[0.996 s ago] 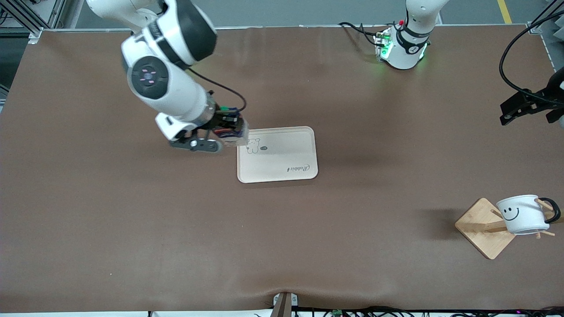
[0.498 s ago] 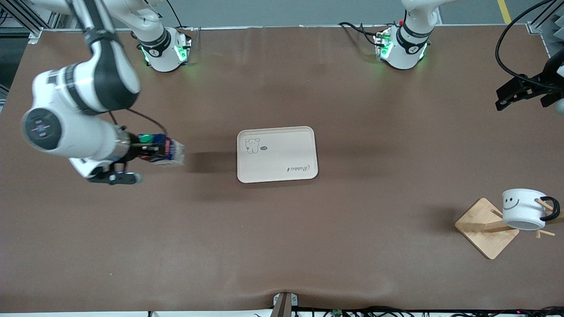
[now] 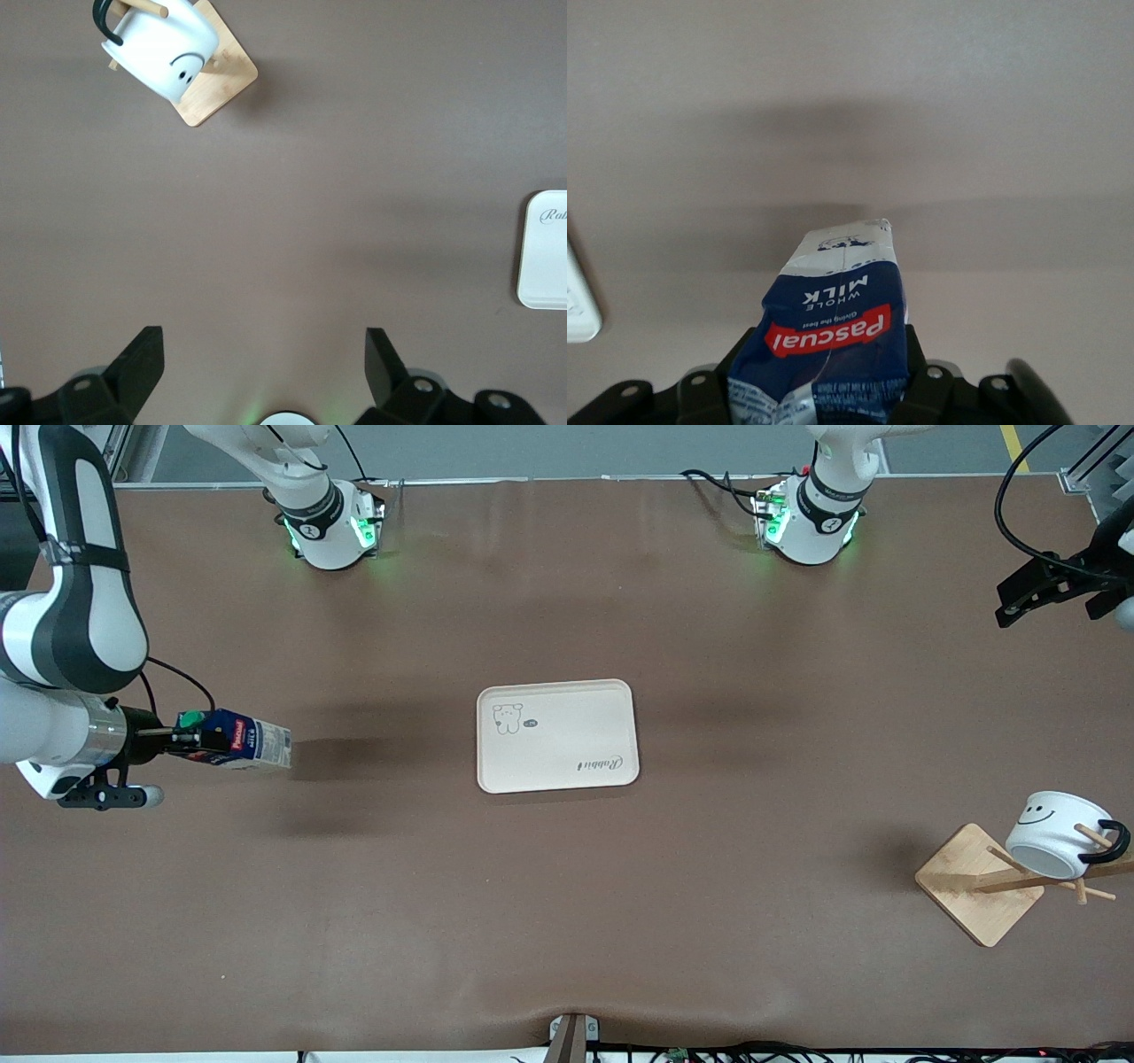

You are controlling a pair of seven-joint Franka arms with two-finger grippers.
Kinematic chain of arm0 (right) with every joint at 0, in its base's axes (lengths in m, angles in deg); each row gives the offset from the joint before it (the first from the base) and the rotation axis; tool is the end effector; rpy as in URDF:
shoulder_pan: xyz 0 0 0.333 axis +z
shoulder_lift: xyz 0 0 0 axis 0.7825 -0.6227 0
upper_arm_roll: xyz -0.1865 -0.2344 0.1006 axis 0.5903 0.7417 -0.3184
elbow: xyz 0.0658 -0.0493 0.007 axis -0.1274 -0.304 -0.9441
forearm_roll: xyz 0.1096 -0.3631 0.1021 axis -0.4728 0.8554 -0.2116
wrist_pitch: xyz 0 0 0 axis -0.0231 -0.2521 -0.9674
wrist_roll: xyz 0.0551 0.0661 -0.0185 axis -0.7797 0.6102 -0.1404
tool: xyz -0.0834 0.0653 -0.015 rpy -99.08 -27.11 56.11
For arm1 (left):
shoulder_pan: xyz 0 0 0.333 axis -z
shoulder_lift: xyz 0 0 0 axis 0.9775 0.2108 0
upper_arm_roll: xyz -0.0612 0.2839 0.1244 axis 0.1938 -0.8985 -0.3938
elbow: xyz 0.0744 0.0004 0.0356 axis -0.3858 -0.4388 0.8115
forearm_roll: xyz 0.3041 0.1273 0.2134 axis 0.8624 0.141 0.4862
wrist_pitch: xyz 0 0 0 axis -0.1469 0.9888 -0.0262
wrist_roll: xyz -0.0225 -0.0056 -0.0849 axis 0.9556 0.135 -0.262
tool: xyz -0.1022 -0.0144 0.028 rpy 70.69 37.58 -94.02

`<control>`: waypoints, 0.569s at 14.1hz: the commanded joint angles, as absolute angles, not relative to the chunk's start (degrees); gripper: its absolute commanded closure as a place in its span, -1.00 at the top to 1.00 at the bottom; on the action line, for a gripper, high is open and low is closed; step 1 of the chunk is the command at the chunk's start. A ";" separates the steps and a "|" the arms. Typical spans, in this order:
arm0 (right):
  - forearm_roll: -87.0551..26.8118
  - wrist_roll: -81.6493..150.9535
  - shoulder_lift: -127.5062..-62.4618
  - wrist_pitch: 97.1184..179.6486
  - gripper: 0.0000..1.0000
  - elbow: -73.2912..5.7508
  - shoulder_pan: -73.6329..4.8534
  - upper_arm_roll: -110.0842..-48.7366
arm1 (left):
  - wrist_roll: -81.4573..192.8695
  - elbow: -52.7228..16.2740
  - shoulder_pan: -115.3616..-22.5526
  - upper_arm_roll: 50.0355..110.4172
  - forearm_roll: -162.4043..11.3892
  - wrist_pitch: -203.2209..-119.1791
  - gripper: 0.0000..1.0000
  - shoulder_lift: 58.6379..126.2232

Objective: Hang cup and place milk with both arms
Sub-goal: 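Lift the milk carton off the tray and carry it aside with the right gripper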

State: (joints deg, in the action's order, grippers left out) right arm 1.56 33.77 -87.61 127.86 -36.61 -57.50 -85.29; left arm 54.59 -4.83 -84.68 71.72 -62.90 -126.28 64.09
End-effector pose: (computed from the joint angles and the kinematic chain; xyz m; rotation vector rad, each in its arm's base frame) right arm 0.6053 -0.0520 0.3838 -3.0142 0.0417 0.3269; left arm 0.5244 -0.0215 0.6691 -3.0682 -0.0786 0.0318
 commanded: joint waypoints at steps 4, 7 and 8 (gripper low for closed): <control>4.70 33.80 -82.07 134.82 -1.00 -46.46 -60.62 -86.53 | 54.35 -5.70 -84.60 71.04 -63.79 -126.30 1.00 63.82; 4.61 33.88 -81.28 135.17 -1.00 -48.73 -62.65 -86.62 | 54.35 -5.79 -84.60 71.04 -63.88 -126.30 1.00 64.08; 4.61 33.88 -80.93 135.35 -1.00 -49.79 -62.82 -86.53 | 54.35 -5.79 -84.69 71.13 -63.88 -126.39 1.00 64.35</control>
State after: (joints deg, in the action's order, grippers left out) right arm 3.67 33.77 -83.55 134.41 -46.07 -61.29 -85.43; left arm 54.59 -5.68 -84.69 71.41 -62.90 -126.28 64.29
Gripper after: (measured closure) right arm 0.348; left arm 0.000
